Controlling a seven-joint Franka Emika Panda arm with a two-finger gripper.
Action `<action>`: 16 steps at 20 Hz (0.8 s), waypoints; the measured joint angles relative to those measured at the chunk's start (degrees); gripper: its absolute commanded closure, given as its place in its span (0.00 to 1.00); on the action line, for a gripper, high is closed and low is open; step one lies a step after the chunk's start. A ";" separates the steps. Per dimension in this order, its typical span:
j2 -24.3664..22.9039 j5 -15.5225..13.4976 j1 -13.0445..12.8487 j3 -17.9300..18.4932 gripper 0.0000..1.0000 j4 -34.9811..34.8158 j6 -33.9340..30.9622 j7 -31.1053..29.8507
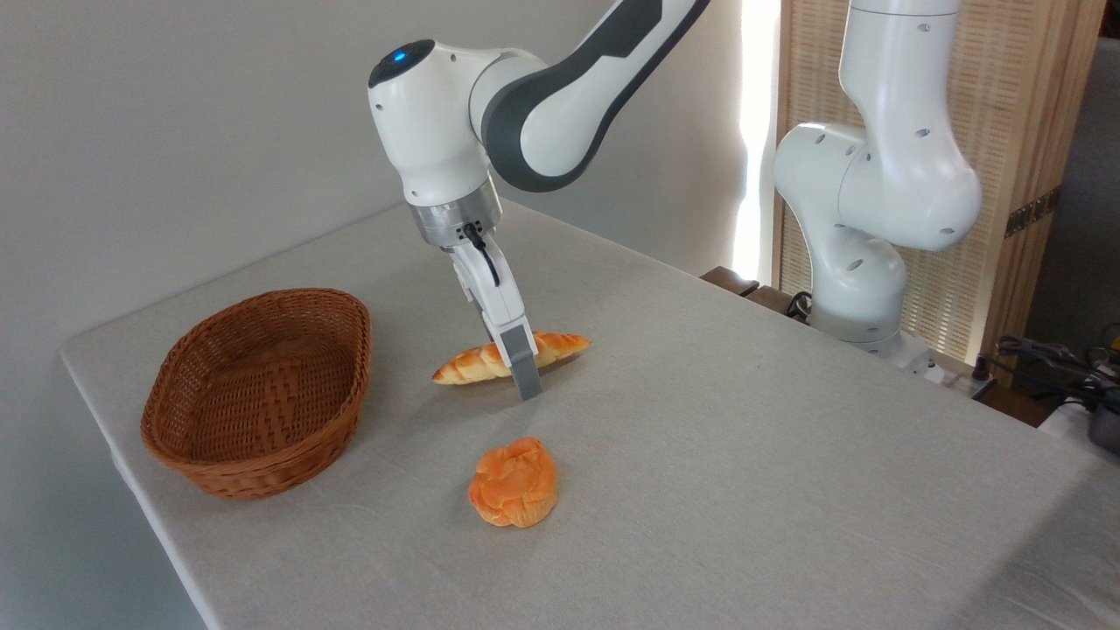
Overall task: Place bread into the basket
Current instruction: 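Lift the braided roll and carry it over the wicker basket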
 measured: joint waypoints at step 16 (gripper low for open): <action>1.47 -2.38 0.37 0.28 0.94 4.29 -0.55 -2.06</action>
